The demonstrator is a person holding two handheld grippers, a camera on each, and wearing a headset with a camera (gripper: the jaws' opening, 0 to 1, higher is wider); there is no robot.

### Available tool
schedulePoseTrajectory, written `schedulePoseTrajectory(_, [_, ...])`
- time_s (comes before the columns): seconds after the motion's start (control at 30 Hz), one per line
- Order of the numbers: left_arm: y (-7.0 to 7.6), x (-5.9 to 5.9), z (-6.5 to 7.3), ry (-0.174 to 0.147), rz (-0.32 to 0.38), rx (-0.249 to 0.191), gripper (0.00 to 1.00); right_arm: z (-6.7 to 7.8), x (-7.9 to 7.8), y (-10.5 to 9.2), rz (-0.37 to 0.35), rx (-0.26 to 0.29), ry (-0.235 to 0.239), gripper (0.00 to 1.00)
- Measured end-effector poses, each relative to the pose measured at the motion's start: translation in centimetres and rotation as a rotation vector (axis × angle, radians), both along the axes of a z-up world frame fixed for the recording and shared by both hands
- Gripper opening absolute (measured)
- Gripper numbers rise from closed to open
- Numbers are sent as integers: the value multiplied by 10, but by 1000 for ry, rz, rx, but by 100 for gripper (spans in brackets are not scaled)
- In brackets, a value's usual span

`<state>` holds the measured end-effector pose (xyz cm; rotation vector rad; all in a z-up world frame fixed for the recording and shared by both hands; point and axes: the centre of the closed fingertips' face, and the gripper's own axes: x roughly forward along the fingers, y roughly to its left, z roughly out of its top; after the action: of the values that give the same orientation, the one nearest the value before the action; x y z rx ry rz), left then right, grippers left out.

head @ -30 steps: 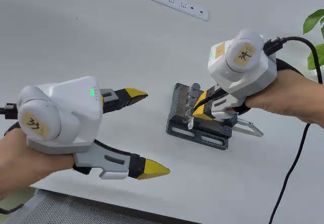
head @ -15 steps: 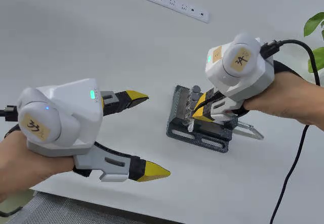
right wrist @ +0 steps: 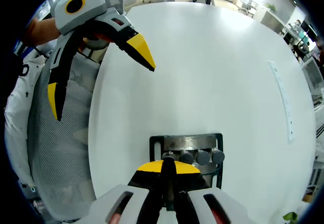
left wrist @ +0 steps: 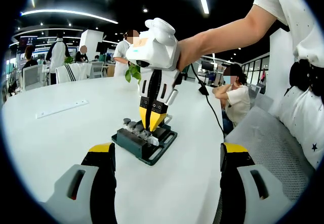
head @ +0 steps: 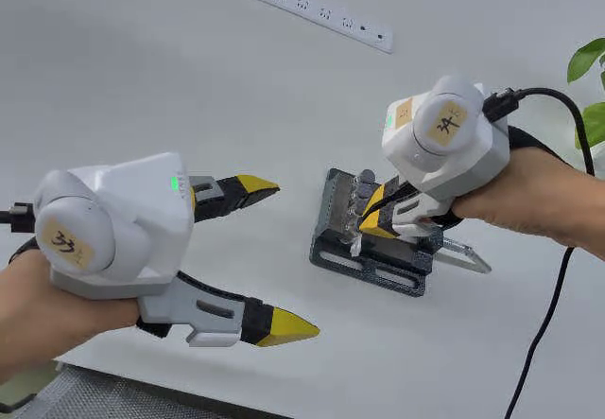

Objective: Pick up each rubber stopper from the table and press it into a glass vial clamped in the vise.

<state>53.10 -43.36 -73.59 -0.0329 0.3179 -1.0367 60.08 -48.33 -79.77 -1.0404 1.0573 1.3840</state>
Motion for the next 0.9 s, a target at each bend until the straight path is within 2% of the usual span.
schedulePoseTrajectory(0.2, [0, 0, 0, -3, -2, -3, 84, -1, 1, 0, -18, -13, 13, 2])
schedulePoseTrajectory(0.9, [-4, 2, -1, -4, -4, -12, 84, -3, 2, 1, 6, -43, 28, 2])
